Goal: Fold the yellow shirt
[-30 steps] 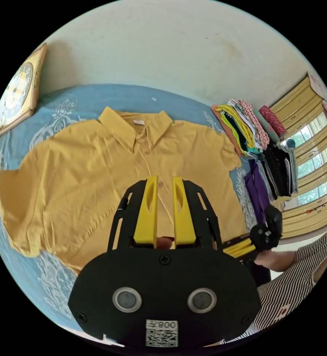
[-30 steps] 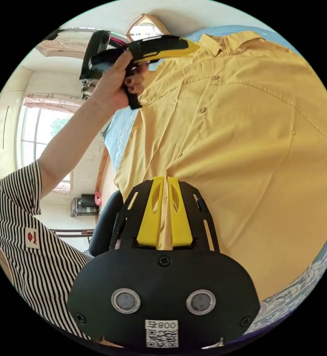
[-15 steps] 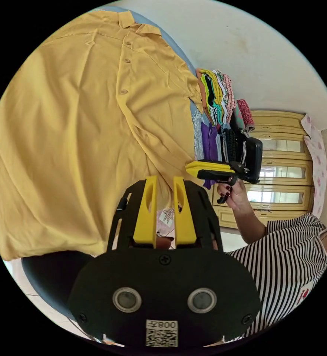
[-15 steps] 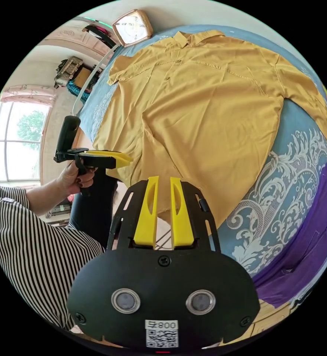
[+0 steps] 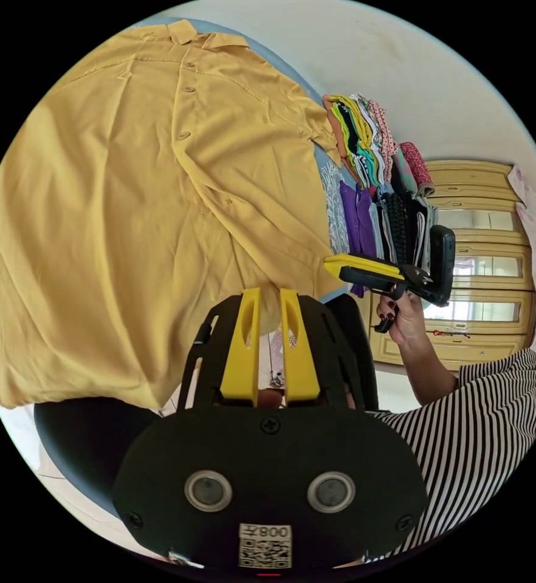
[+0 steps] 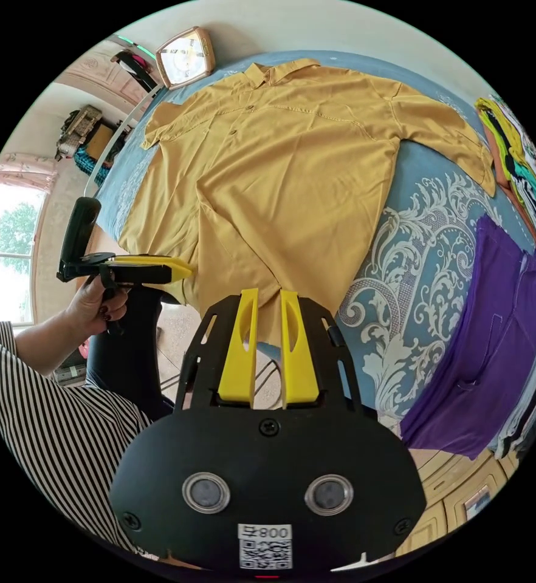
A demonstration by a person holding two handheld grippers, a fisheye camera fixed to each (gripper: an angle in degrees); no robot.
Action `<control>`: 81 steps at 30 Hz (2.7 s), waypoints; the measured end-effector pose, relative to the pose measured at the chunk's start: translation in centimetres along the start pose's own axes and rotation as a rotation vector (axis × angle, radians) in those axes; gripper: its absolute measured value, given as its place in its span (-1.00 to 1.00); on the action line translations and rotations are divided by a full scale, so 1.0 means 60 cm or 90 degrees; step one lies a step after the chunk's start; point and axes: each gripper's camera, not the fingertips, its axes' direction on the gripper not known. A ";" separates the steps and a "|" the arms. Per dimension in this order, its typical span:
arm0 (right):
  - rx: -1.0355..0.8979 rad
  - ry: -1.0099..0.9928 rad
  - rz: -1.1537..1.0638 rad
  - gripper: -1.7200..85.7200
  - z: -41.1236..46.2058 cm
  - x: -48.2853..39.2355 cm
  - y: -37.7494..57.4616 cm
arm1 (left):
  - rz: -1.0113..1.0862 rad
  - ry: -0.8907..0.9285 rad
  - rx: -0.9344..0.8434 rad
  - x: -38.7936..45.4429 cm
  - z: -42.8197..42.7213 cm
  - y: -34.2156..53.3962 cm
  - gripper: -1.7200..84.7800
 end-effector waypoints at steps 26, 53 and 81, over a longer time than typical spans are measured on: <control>-0.015 -0.297 -0.155 -0.95 -0.005 -0.068 0.108 | -0.081 0.062 0.071 -0.120 -0.085 0.339 -0.79; 0.091 -0.128 0.062 -0.95 -0.122 0.233 0.300 | -0.208 -0.162 0.208 -0.328 -0.319 0.573 -0.78; -0.007 -0.245 0.020 -0.85 -0.011 0.244 0.364 | -0.174 -0.191 0.176 -0.435 -0.378 0.593 -0.83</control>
